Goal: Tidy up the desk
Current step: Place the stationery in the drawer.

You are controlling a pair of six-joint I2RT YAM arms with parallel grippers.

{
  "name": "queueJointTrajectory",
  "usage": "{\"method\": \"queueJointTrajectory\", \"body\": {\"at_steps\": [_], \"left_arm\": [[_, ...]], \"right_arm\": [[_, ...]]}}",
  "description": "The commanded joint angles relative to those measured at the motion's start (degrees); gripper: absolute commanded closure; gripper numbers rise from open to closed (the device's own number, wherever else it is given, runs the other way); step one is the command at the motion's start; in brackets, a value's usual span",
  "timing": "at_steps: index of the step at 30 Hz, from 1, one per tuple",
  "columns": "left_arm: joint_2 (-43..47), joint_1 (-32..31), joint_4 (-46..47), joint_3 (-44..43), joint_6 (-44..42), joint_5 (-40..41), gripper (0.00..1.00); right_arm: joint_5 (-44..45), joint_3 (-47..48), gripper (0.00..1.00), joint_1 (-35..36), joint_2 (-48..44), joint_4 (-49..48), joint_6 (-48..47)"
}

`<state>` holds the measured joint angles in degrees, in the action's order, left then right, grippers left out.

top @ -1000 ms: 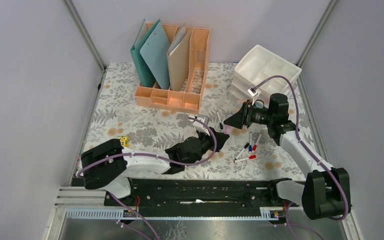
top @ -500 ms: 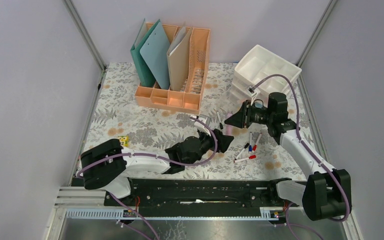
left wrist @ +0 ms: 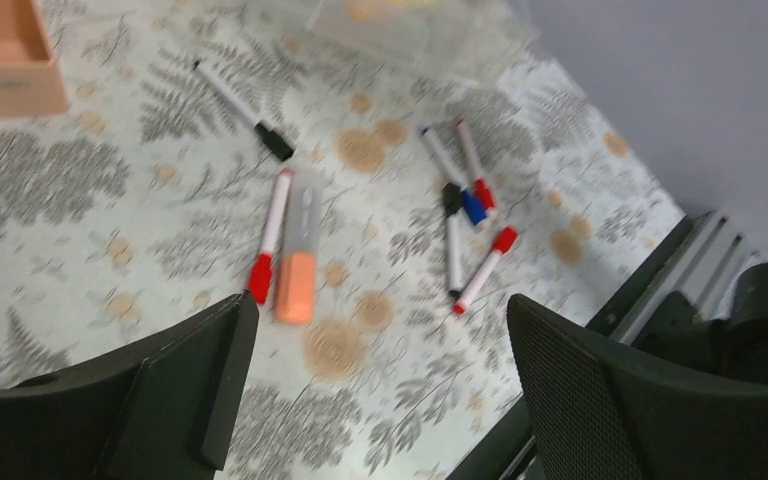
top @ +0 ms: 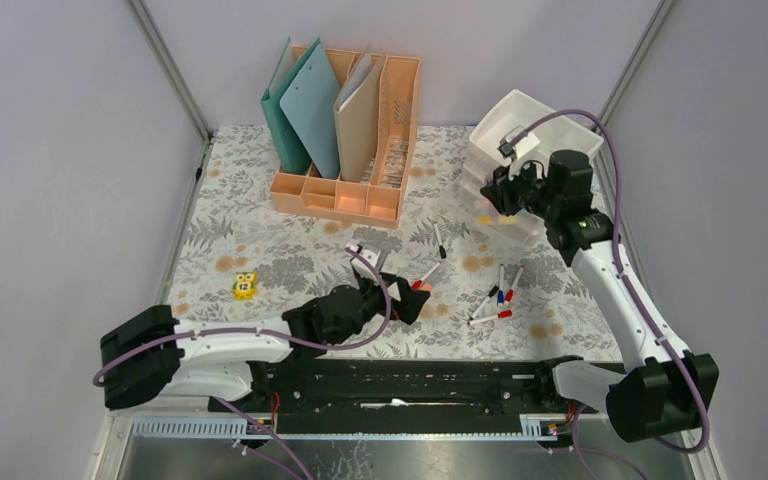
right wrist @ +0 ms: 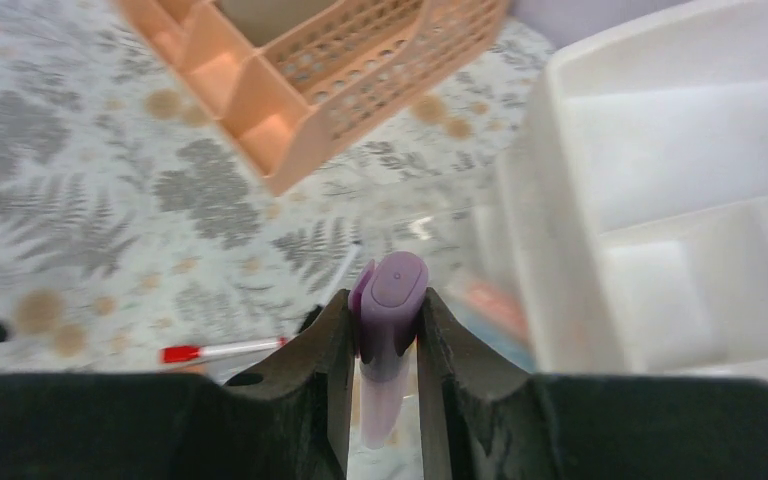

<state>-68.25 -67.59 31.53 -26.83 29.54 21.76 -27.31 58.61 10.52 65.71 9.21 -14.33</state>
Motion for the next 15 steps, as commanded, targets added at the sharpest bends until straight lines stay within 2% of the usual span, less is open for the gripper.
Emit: {"method": "queueJointTrajectory", "body": {"at_steps": [1, 9, 15], "left_arm": [[4.43, 0.18, -3.24, 3.97, 0.22, 2.03, 0.01], [8.47, 0.27, -4.11, 6.7, 0.49, 3.26, 0.01], [9.31, 0.27, -4.63, 6.95, -0.18, 3.6, 0.01]], "right_arm": [[10.74, 4.51, 1.0, 3.04, 4.96, 0.98, -10.6], [10.74, 2.89, 1.0, 6.02, 12.98, 0.98, -10.6], [10.74, 1.78, 1.0, 6.43, 14.88, 0.98, -10.6]]}}
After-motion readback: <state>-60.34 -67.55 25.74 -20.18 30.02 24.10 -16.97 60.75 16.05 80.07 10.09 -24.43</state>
